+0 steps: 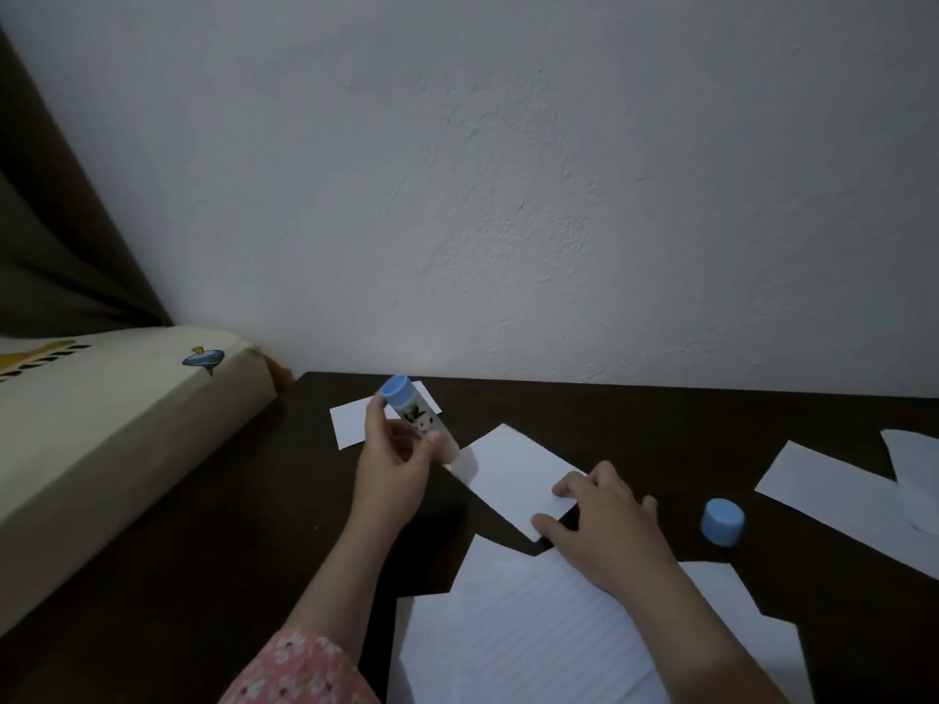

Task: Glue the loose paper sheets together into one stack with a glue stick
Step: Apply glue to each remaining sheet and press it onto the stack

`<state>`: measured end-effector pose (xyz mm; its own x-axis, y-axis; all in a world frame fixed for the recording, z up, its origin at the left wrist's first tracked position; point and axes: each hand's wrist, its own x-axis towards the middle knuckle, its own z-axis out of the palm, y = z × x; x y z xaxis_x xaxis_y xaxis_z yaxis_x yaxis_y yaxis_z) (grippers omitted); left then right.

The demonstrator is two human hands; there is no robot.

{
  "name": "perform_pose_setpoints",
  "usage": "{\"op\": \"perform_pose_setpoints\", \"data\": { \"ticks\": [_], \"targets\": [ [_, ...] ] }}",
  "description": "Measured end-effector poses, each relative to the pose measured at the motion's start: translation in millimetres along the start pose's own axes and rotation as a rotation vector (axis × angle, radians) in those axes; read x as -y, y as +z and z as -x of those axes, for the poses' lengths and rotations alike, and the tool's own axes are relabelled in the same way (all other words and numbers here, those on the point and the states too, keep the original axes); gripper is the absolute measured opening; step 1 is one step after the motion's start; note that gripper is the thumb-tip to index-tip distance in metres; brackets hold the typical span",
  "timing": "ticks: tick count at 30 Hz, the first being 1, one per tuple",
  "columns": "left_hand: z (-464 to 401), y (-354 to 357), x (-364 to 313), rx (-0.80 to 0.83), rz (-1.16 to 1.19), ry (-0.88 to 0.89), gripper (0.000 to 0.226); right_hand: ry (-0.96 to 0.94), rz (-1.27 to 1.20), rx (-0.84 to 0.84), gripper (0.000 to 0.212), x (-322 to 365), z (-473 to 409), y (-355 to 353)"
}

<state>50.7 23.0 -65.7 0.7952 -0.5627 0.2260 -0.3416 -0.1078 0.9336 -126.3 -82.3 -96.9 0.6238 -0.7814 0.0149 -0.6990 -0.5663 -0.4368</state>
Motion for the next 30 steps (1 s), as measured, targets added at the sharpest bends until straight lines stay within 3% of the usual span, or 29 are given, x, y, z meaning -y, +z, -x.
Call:
{"op": "perform_pose_setpoints", "data": {
  "ticks": [9,18,23,30],
  "targets": [
    [18.3,30.6,-6.7,0.167,0.008,0.029,0.070,-0.056,0.086,-0.127,0.044,-14.9,-1.3,-5.8],
    [31.3,59.3,-13.5,0.343,-0.009,0.056,0.068,-0.059,-0.051,-0.139,0.020,-25.4,-2.2,-8.9],
    [31.9,69.6,-14.3,0.391,-0.115,0.092,0.069,-0.049,-0.004,-0.016,0.045,-31.5,-1.4,-9.5],
    [34.9,75.7,-5.2,0.445,-0.264,0.177,0.069,-0.053,0.005,0.007,0.045,-32.5,-2.0,-5.7]
  ]
}}
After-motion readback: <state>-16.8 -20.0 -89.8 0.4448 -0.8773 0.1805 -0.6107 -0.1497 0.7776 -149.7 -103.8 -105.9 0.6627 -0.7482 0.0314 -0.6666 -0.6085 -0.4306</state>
